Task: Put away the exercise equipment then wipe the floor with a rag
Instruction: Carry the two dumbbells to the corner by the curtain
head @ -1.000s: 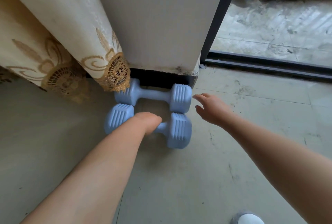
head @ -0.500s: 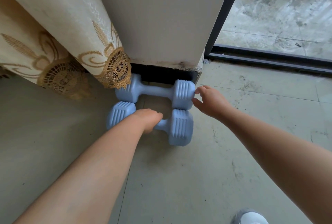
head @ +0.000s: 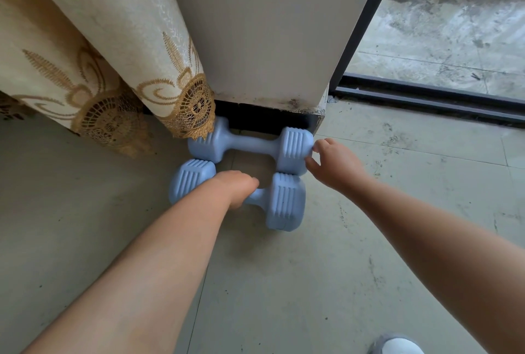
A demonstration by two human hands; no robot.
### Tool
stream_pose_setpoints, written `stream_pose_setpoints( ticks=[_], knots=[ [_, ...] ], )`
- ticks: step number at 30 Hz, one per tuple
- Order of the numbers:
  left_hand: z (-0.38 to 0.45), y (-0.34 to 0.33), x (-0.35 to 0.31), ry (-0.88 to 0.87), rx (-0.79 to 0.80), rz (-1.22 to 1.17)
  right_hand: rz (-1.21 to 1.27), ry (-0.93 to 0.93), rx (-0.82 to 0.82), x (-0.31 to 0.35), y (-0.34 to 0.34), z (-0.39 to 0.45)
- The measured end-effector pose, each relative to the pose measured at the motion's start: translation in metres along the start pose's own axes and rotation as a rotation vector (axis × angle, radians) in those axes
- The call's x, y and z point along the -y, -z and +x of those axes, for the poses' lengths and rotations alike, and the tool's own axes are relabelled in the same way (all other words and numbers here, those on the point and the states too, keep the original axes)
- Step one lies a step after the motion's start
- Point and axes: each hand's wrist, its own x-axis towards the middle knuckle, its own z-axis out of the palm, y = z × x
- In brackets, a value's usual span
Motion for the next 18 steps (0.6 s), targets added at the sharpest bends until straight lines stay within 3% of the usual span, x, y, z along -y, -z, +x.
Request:
stream_pose_setpoints(
  ticks=[6, 10, 14, 18],
  knots=[
    [-0.009, 0.008, 0.005, 0.006, -0.029, -0.019, -0.044, 0.022, -0.112, 0.000, 0.002, -0.001],
    [-0.027, 0.025, 0.008, 0.029, -0.110, -0.027, -0.090, 0.163, -0.148, 0.014, 0.005, 0.002],
    [-0.061, 0.040, 0.014, 0.261, -0.272, -0.104, -0.148, 0.119, -0.053, 0.036, 0.019, 0.001],
    [-0.123, 0.049, 0.004, 0.378, -0.241, -0.274, -0.174, 0.074, 0.126, 0.065, 0.053, -0.041]
  ],
)
